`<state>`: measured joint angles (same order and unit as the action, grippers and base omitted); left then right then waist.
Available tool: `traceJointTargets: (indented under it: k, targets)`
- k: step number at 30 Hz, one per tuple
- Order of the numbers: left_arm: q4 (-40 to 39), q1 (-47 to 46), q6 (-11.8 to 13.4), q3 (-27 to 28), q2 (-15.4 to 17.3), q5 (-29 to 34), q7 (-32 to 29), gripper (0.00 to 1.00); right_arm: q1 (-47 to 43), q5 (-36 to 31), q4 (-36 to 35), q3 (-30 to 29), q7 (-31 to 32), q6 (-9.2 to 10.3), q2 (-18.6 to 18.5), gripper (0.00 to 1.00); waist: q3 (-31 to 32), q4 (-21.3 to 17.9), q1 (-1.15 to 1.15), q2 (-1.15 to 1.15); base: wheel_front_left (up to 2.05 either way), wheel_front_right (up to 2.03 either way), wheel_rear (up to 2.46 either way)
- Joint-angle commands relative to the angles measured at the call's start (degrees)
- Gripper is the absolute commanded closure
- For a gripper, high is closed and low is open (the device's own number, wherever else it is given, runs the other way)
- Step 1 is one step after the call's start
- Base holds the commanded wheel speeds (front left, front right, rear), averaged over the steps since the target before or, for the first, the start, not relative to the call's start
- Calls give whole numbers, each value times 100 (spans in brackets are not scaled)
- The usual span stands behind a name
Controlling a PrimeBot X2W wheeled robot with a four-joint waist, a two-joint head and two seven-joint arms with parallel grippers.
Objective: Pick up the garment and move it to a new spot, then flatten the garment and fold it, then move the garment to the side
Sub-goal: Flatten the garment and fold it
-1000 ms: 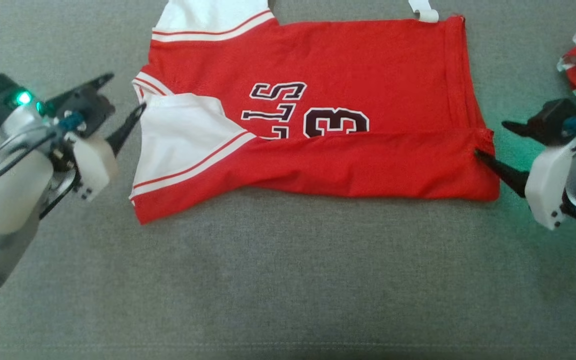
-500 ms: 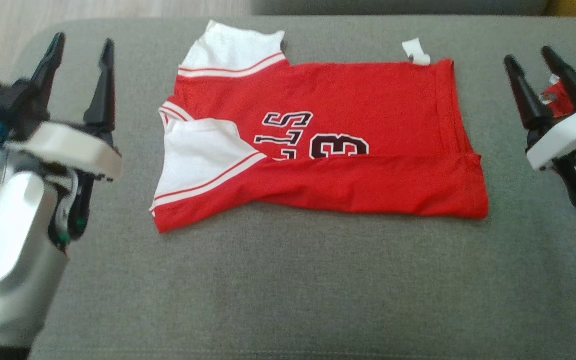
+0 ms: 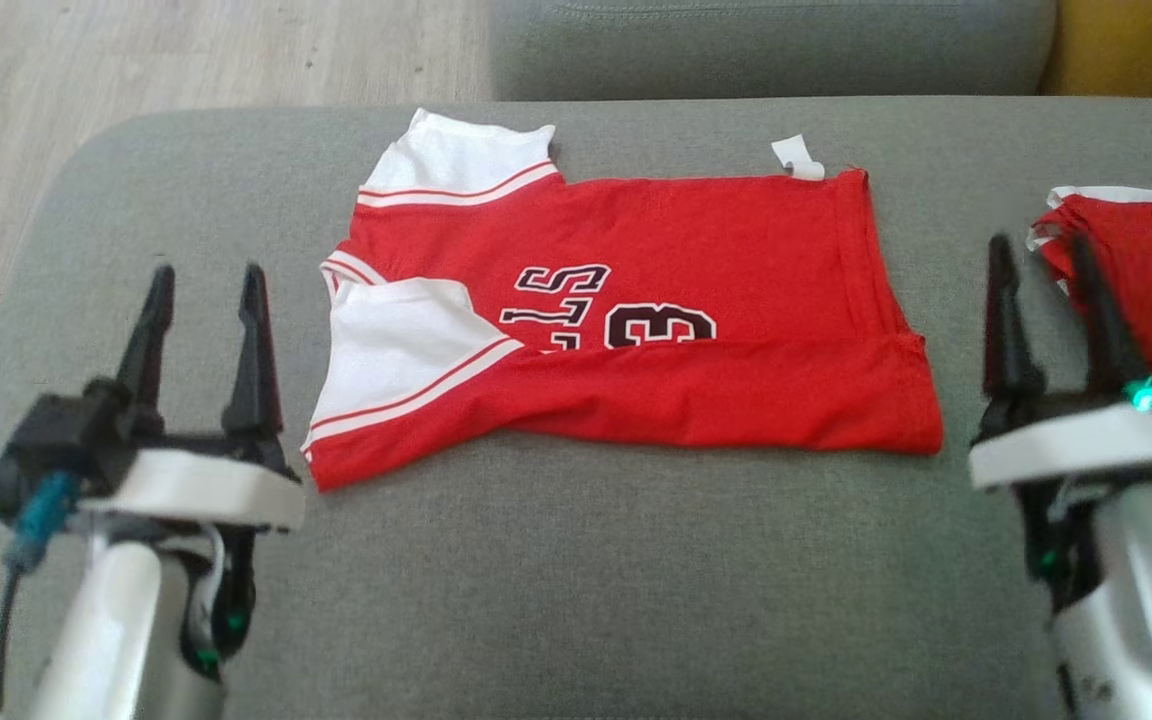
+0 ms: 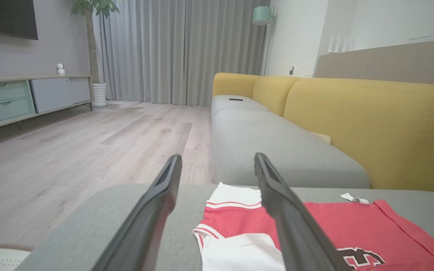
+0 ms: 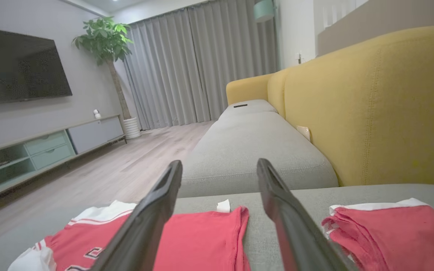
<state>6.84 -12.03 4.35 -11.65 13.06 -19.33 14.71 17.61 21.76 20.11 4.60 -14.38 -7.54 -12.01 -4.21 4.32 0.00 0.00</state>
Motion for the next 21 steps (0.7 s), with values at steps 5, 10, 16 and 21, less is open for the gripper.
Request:
traceJointTargets:
  k: [5,10,16,21]
  targets:
    - [-237,232,-221,575,-405,522,29,0,-576,-864,-708,-351,-62,5,641,0,66,-59,0,0,0,0,0]
    - [-13,526,-429,745,-681,858,29,0,-927,-1088,-838,-307,-62,5,835,0,79,-109,0,0,0,0,0]
    - [751,539,-653,901,-805,985,29,0,-946,-1102,-891,-318,-62,5,868,0,23,-198,0,0,0,0,0]
    - [2009,214,-627,919,-802,1052,29,0,-855,-1133,-879,-286,-62,5,842,0,-77,-281,0,0,0,0,0]
